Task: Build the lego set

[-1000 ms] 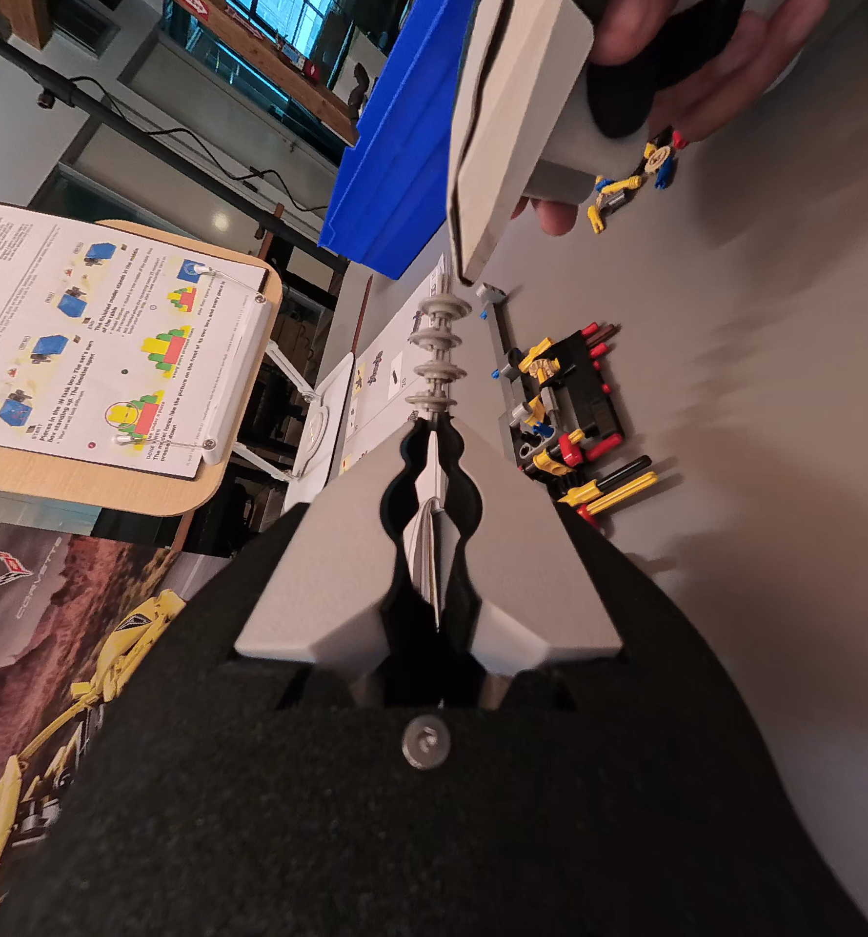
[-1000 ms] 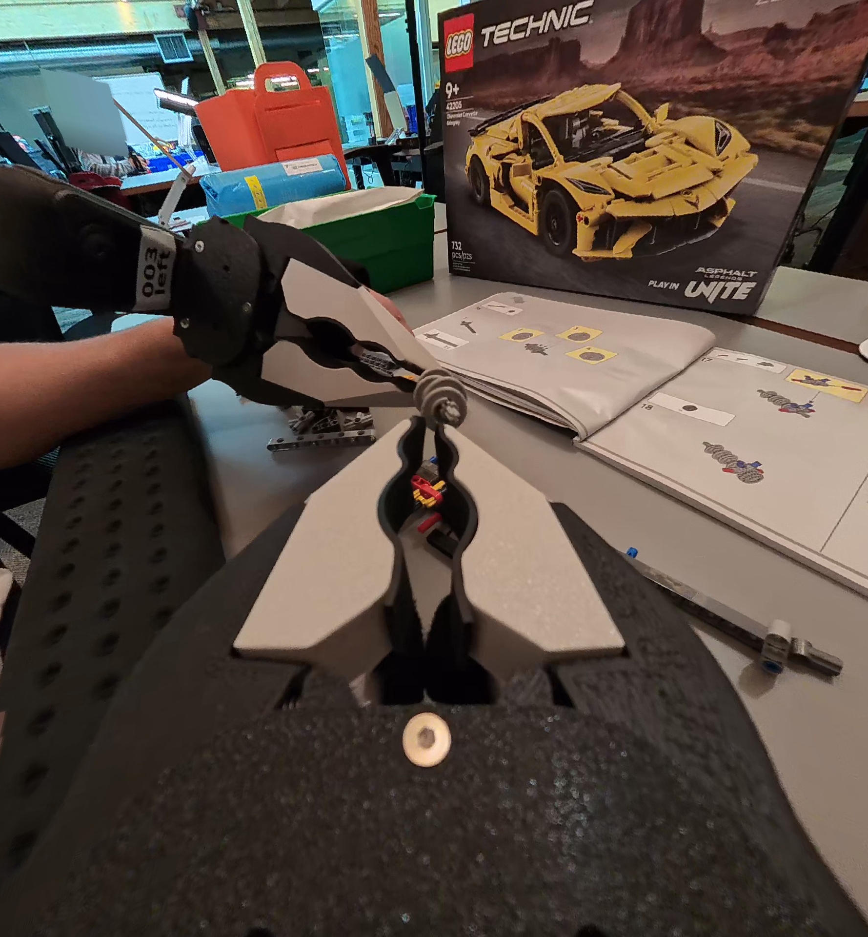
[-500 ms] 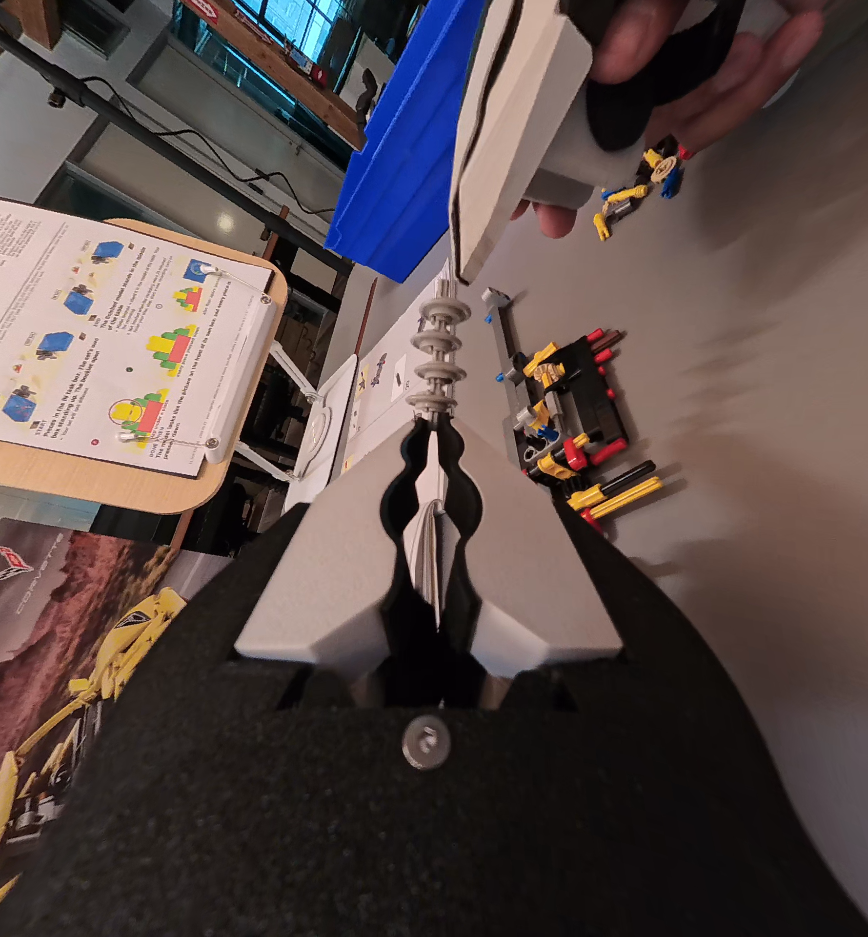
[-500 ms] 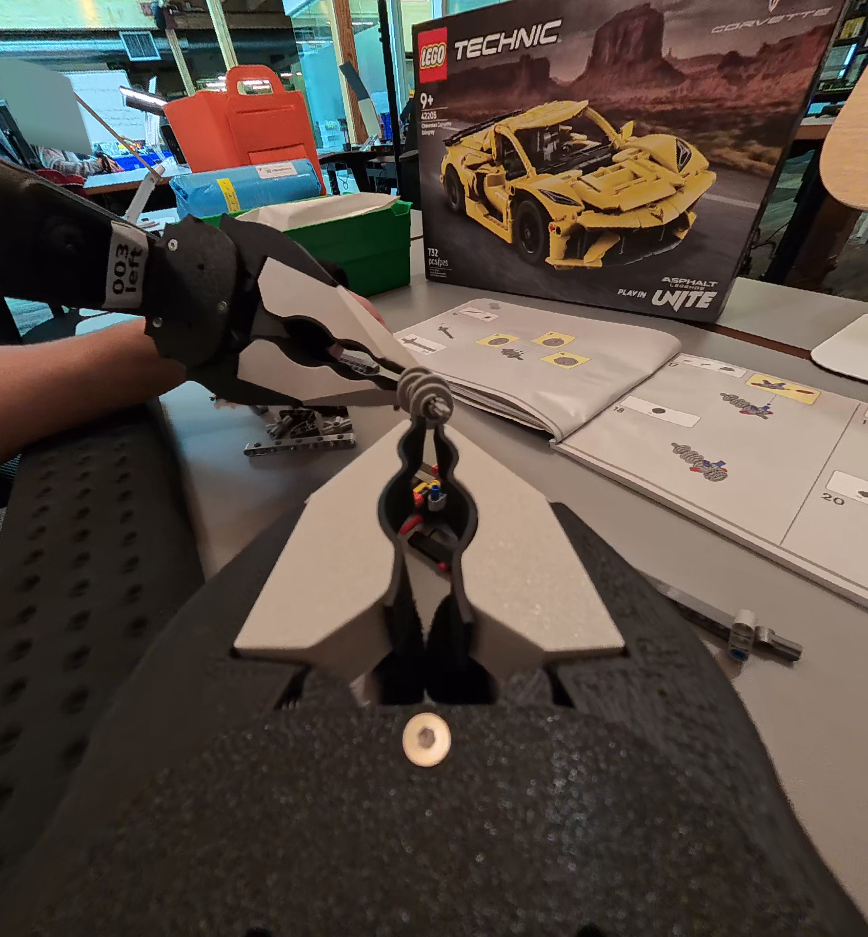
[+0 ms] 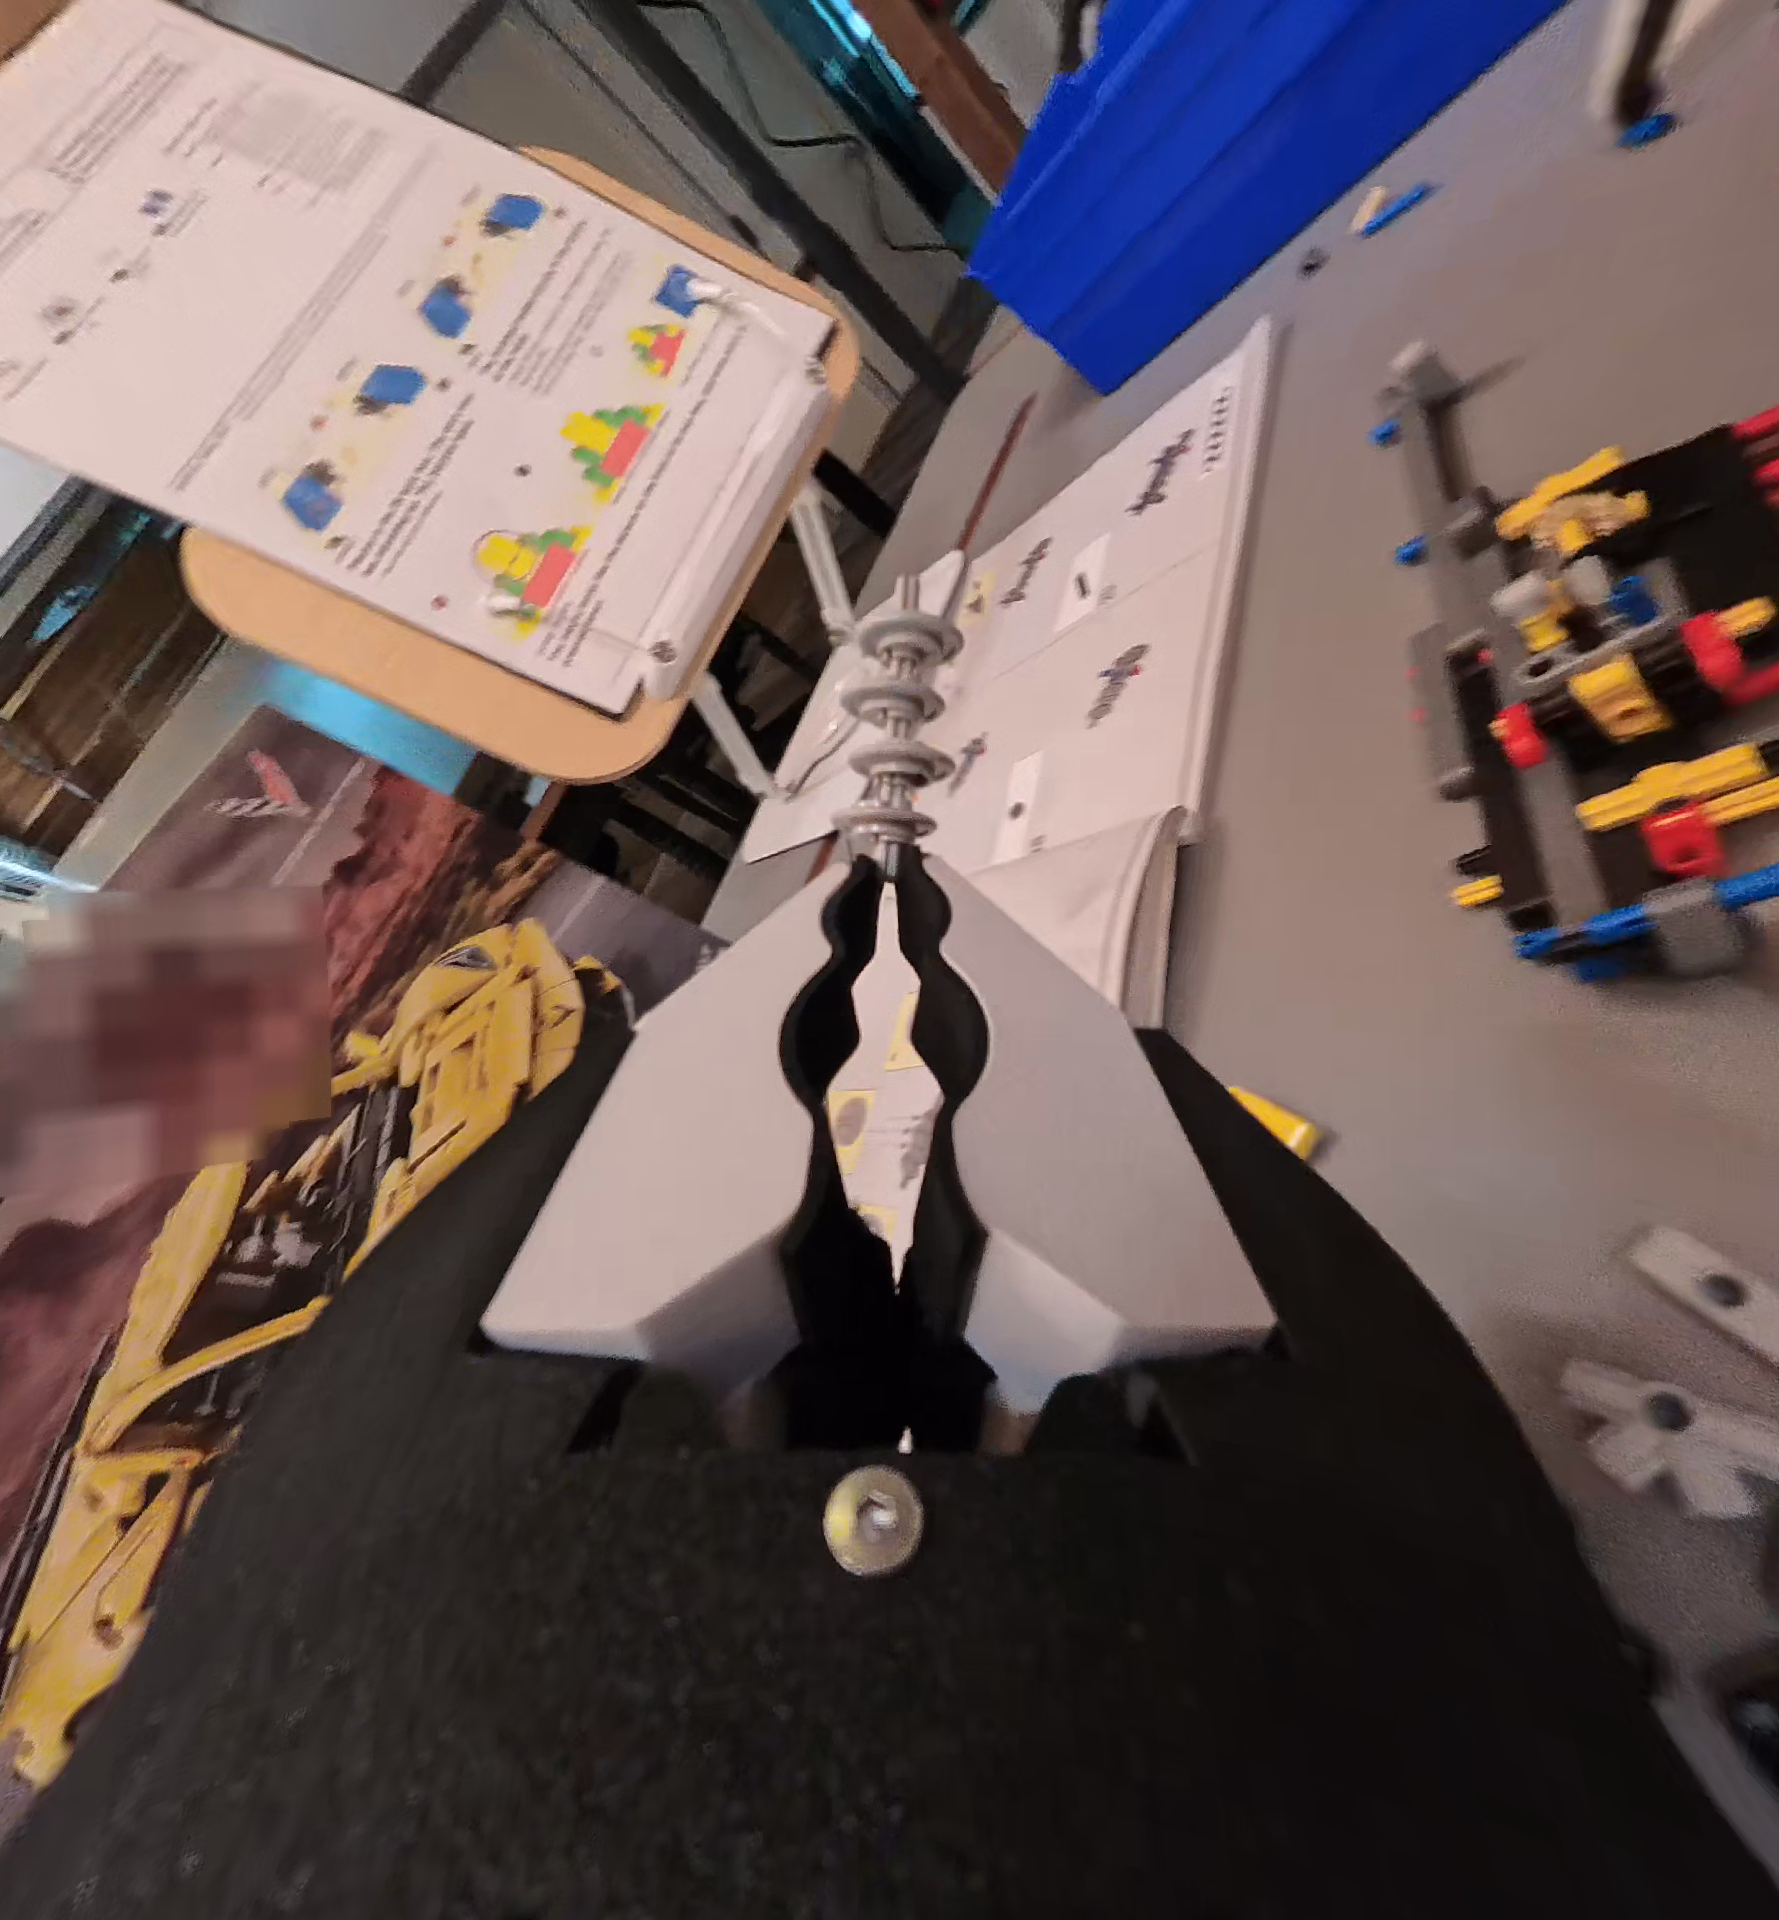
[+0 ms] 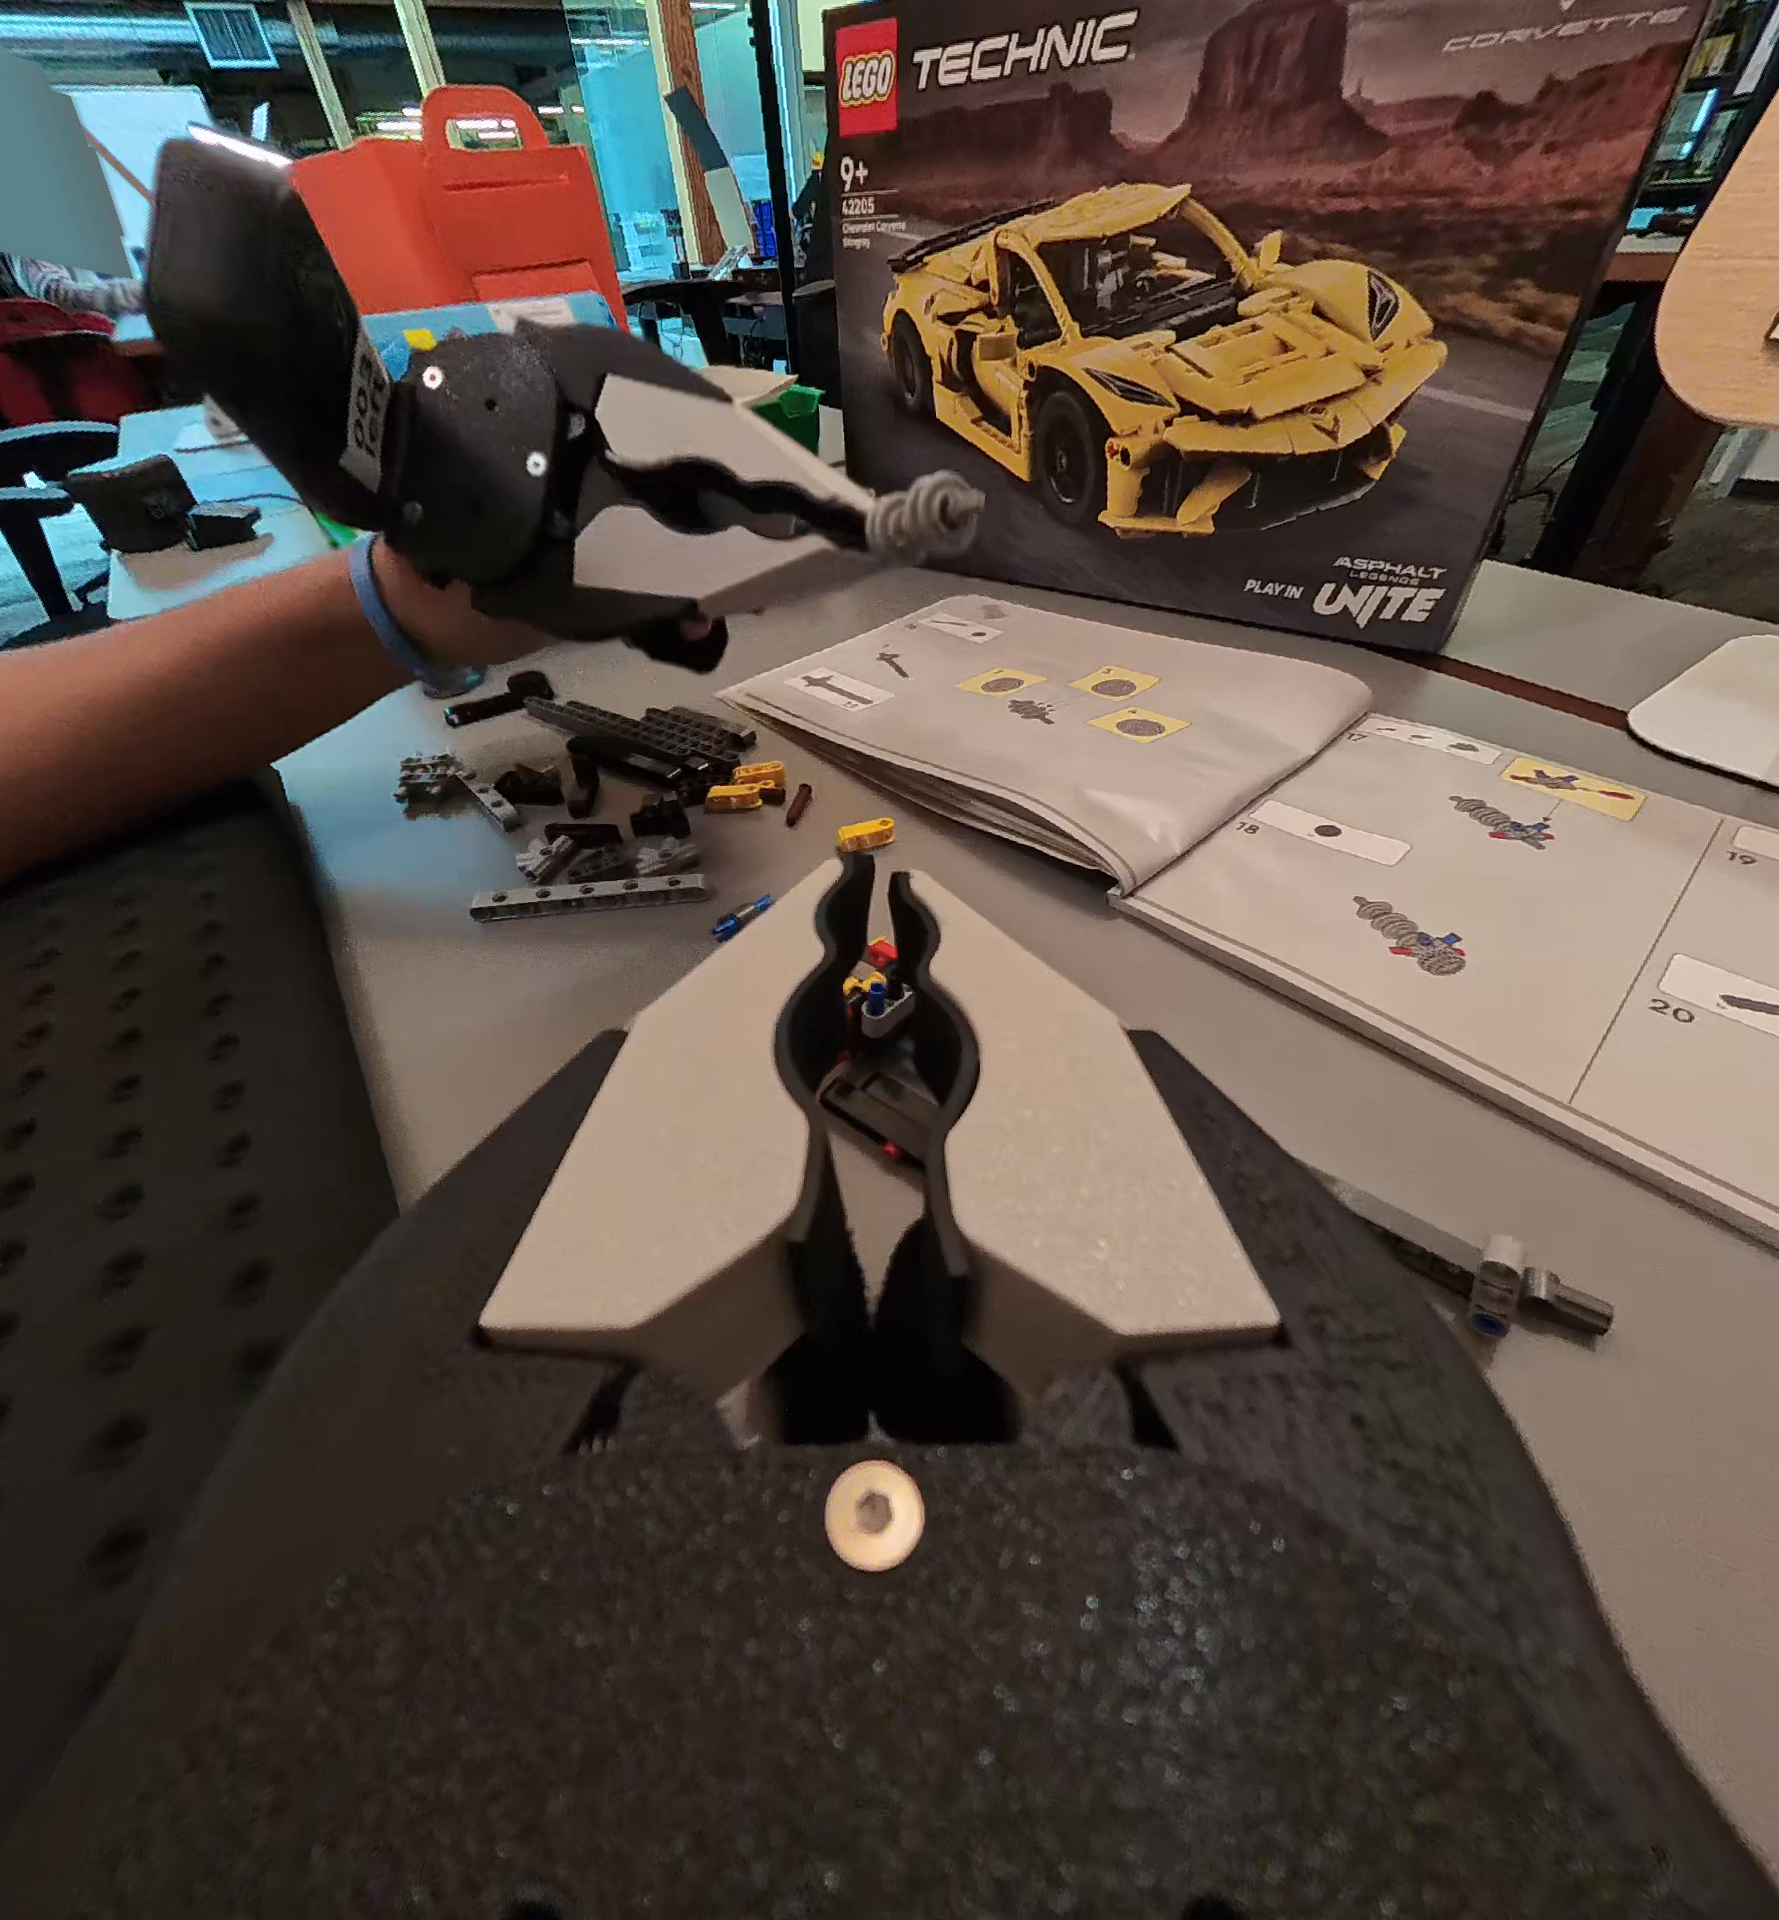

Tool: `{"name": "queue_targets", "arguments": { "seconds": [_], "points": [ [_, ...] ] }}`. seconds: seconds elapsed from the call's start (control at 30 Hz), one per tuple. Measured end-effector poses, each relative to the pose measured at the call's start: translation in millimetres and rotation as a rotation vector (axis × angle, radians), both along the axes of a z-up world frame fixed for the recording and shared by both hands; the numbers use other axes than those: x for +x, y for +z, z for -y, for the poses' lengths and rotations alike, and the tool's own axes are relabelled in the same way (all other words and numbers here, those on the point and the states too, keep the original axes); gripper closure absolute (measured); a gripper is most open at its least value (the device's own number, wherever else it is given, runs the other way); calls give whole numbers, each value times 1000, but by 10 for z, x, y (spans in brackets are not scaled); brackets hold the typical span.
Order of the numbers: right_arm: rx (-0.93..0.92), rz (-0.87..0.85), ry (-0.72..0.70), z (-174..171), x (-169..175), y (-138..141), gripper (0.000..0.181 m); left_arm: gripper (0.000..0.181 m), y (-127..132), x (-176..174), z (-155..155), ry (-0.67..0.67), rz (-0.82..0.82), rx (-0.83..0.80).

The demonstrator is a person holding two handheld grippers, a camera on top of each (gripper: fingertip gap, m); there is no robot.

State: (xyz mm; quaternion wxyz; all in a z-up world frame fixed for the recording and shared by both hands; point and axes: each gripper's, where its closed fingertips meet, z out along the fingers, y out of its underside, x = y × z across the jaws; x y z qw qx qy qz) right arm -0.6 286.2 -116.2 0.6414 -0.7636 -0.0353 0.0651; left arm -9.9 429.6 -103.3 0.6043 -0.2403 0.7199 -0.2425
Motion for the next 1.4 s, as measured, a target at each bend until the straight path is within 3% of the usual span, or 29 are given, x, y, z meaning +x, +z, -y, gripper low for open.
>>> {"name": "queue_targets", "arguments": {
  "seconds": [0.17,0.33,0.47,0.7,0.83,1.0,1.13,1.4],
  "points": [
    [-11,7,4,-10,-8,-27,178,179,64,-78,-364,32,45,-92],
    [-2,-17,5,-2,9,-11,179,179,72,-128,-471,36,57,-151],
    [3,-31,-7,0,42,3,179,179,-70,-134,-457,38,-14,-109],
    [10,1,-14,-116,85,81,178,179,-459,-169,-744,41,-245,40],
    [-11,-33,-3,-314,151,184,178,179,-371,-41,-968,57,-183,185],
    [-66,-109,39,-669,243,283,177,180,-305,46,-1004,69,-56,420],
    [-23,-171,54,-873,320,295,177,180,-379,14,-983,37,-37,397],
    [67,-172,-22,-824,441,286,178,179,-506,-13,-813,-13,-50,345]
  ]
}}
